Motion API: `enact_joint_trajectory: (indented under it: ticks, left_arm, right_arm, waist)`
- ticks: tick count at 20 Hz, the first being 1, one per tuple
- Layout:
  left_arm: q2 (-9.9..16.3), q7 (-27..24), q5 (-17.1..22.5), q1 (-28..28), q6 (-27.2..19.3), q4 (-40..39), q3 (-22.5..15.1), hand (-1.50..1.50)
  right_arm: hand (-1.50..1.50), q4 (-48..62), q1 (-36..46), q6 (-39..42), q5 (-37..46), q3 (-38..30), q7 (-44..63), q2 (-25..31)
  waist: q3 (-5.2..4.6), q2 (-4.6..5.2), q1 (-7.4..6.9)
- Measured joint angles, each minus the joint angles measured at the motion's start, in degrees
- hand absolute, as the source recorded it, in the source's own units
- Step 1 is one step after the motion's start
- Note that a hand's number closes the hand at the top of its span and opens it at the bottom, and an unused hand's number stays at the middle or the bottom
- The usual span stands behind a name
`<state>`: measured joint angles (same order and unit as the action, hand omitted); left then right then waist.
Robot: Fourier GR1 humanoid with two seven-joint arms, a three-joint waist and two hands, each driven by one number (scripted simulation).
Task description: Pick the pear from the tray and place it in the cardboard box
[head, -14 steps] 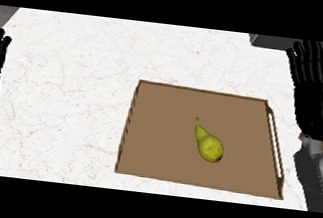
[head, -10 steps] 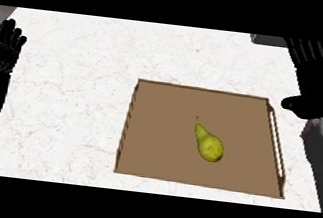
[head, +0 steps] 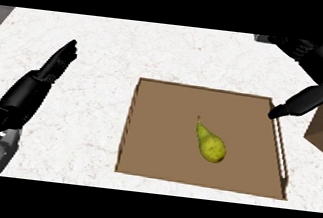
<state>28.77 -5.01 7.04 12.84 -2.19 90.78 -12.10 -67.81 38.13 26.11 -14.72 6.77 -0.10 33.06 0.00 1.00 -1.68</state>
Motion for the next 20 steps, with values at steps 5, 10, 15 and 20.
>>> enact_joint_trajectory:
  ticks: [5,10,15,20]
  left_arm:
    - [-0.9,-0.2,-0.2,2.0,1.8,-2.6,-0.5,0.0]
    - [-2.3,-0.6,-1.5,2.0,2.1,-4.2,-1.5,0.0]
    - [-2.1,-0.7,-1.6,2.0,2.7,-5.0,-0.6,0.0]
    - [-2.5,-0.3,-2.3,1.9,2.8,-4.8,0.1,0.0]
  right_arm:
    - [-1.5,4.8,3.1,7.1,8.6,4.2,-12.3,2.1]
    - [-1.5,6.8,9.3,13.2,15.9,9.8,-15.1,3.4]
    - [-1.5,4.9,14.0,18.7,22.7,16.9,-14.4,2.8]
    - [-1.5,1.4,16.6,21.8,27.0,21.5,-10.2,-0.2]
  waist:
    - [0.07,-0.06,-0.11]
    - [0.01,-0.37,-0.15]
    - [-0.04,-0.66,0.04]
    - [-0.04,-0.97,0.81]
